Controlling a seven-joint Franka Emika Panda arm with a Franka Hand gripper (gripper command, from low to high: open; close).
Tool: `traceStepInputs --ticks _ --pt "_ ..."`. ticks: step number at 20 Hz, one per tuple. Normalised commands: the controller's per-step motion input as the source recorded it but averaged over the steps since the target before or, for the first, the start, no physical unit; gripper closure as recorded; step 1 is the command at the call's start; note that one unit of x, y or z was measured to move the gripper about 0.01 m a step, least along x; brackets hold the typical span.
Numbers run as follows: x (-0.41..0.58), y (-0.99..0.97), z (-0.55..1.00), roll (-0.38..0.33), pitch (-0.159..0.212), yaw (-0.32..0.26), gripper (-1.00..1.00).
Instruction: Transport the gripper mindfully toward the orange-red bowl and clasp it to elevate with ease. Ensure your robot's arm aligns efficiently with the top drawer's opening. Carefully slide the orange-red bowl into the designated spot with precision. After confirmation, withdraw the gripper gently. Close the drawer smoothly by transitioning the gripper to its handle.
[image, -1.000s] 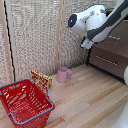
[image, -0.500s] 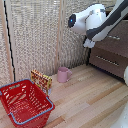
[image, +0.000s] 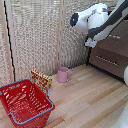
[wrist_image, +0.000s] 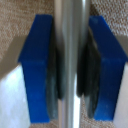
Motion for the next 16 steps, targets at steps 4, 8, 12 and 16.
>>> traceStepInputs --ticks 4,8,12,16 --pt "0.448 -0.66 0.33 0.055 0.0 -0.036 1.0" --pt "0.441 -0.62 0.36 0.052 0.0 -0.005 1.0" --pt "0.415 -0.48 0.39 0.003 -0.002 0.023 1.0" --pt "0.394 -0.63 0.36 0.0 -0.017 0.052 1.0"
